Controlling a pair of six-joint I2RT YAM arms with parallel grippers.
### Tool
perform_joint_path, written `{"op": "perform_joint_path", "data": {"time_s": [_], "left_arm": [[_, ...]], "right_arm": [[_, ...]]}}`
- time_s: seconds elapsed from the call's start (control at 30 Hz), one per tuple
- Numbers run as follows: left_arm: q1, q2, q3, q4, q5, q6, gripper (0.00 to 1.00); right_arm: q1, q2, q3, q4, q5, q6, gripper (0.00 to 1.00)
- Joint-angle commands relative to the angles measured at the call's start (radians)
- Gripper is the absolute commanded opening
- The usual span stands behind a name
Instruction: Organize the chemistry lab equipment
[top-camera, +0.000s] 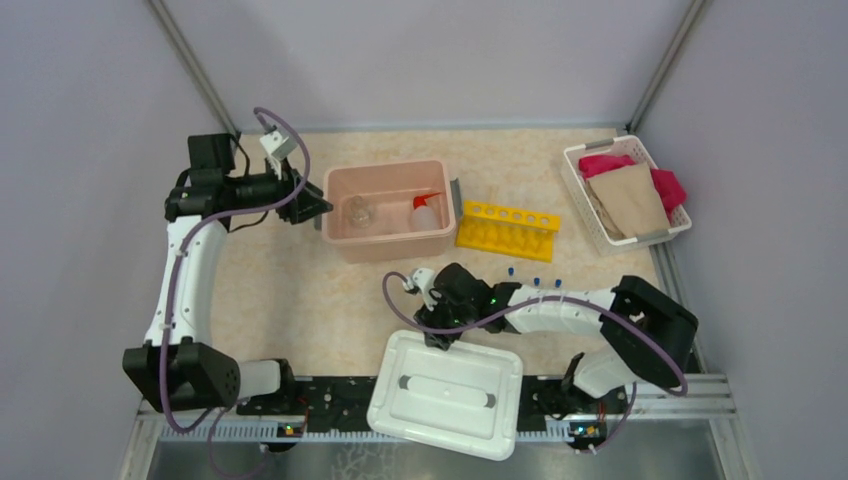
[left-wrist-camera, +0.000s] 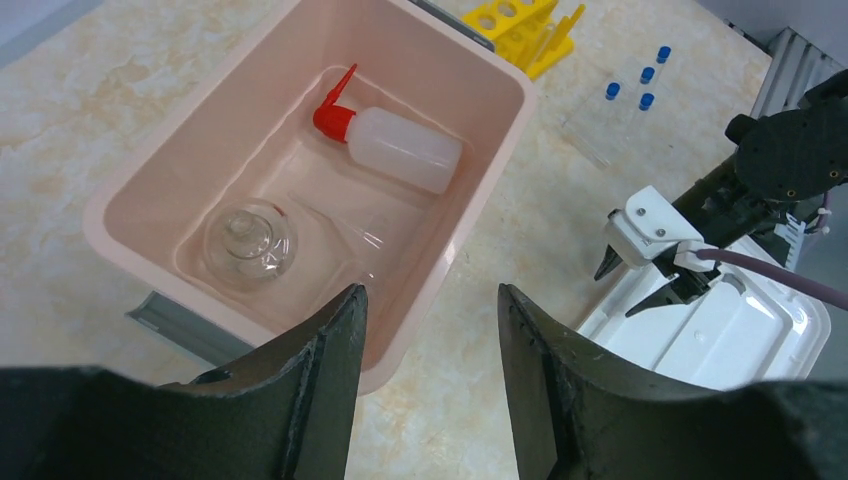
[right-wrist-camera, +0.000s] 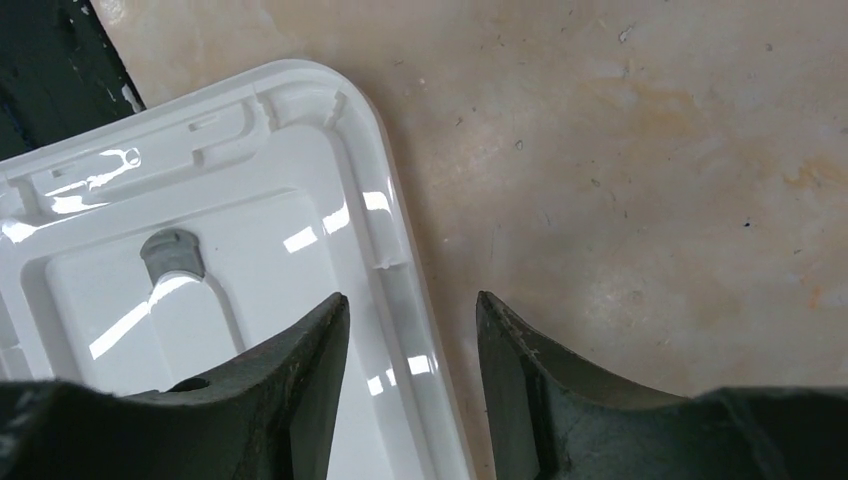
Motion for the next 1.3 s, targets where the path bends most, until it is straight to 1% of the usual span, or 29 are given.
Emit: {"op": "perform_joint_path", "data": {"time_s": [0.0,0.1,0.2,0.3,0.37,0.47,0.5,0.57,0.6,0.67,0.73,0.8,0.83,0.87,0.93,1.1,1.27], "left_arm": [[0.012,0.002,0.041,0.021,0.076,-0.009,0.58],[0.013,0.001,0.045,0.027,0.082,-0.015,0.58],[0.012,0.003,0.056,0.027,0.091,-0.015,0.58],[0.013,-0.002,0.068,0.027,0.103,-0.011,0.59],[0.012,-0.004,0.08,0.029,0.117,-0.009,0.6],[0.012,-0.002,0.107,0.032,0.127,-0.01,0.66],[0.012,0.003,0.119,0.03,0.127,-0.018,0.66],[0.012,0.008,0.136,0.015,0.136,-0.008,0.67],[0.011,0.007,0.141,-0.008,0.153,0.025,0.67],[0.006,-0.008,0.136,-0.064,0.184,0.129,0.67],[-0.016,-0.04,0.117,-0.111,0.179,0.255,0.68],[-0.066,-0.081,0.093,-0.148,0.111,0.374,0.69],[-0.112,-0.103,0.075,-0.172,0.06,0.438,0.7],[-0.155,-0.122,0.059,-0.192,-0.023,0.504,0.7],[-0.227,-0.163,0.014,-0.205,-0.127,0.596,0.71],[-0.287,-0.254,-0.058,-0.161,-0.211,0.732,0.74],[-0.314,-0.316,-0.064,-0.162,-0.284,0.907,0.75]], "right_arm": [[0.011,0.021,-0.014,0.086,0.034,-0.02,0.47],[0.012,0.046,-0.019,0.091,0.054,-0.021,0.4],[0.012,0.071,-0.021,0.093,0.06,-0.019,0.36],[0.014,0.094,-0.025,0.1,0.057,-0.015,0.27],[0.014,0.107,-0.019,0.093,0.044,-0.014,0.2],[0.014,0.106,0.005,0.074,0.041,-0.006,0.06],[0.014,0.101,0.019,0.06,0.043,-0.002,0.0],[0.014,0.072,0.042,0.047,0.029,0.001,0.0],[0.014,0.042,0.044,0.051,0.026,0.011,0.0],[0.002,-0.027,0.044,0.061,0.036,0.041,0.0],[-0.033,-0.089,0.056,0.054,0.011,0.075,0.0],[-0.076,-0.148,0.07,0.049,-0.023,0.106,0.0],[-0.098,-0.18,0.079,0.042,-0.031,0.12,0.0],[-0.119,-0.201,0.092,0.035,-0.05,0.131,0.0],[-0.154,-0.232,0.123,0.028,-0.07,0.151,0.0],[-0.204,-0.245,0.238,-0.033,-0.052,0.151,0.0],[-0.321,-0.218,0.364,-0.068,-0.068,0.172,0.0]]}}
